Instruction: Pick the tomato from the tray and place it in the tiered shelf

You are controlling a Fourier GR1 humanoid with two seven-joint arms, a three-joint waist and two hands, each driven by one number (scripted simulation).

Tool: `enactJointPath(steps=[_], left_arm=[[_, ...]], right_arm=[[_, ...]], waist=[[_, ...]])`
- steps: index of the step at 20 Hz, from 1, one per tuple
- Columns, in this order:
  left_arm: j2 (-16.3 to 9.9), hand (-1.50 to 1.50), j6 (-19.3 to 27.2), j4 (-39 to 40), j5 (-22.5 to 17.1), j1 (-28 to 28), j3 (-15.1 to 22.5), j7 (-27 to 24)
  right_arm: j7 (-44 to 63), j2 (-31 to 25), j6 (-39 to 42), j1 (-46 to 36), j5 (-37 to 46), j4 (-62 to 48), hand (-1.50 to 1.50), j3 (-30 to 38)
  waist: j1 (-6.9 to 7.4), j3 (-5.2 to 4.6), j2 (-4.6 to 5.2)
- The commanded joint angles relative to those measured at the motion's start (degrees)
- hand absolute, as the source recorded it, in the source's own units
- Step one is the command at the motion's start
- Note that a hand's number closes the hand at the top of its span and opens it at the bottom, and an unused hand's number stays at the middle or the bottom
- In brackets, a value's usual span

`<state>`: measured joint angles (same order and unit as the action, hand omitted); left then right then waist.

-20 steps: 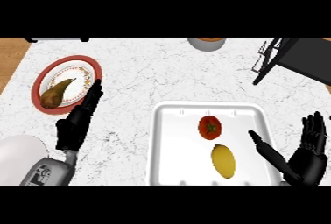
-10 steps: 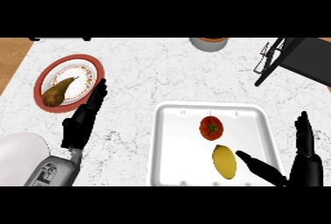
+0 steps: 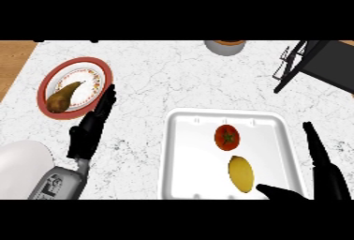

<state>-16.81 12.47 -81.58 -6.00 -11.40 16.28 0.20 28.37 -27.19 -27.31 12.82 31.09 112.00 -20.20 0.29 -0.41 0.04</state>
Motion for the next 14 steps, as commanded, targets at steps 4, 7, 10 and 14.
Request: enactJointPath(steps=[4,7,10,14], left_arm=[[-1.17,0.0,-2.5,-1.25,-1.25,0.07,-1.98,1.86],[1.92,0.0,-0.06,-3.06,2.05,2.86,0.48,1.32],[-0.61,0.0,-4.71,-0.25,0.07,2.29,-4.12,-1.5],[3.57,0.0,-2.31,-1.43,3.98,-0.1,-2.53,2.28]], right_arm=[[27.58,4.12,12.36,-5.76,18.58,10.14,-1.5,-9.3],[33.13,9.17,18.31,-13.43,20.84,7.46,-1.5,-9.52],[34.9,14.64,18.44,-12.89,26.73,7.37,-1.5,-14.18],[35.18,19.19,20.75,-14.9,30.77,4.88,-1.5,-14.63]], waist=[[-0.1,0.27,-0.19],[0.09,0.36,-0.13],[-0.21,0.38,-0.1],[-0.35,0.4,-0.09]])
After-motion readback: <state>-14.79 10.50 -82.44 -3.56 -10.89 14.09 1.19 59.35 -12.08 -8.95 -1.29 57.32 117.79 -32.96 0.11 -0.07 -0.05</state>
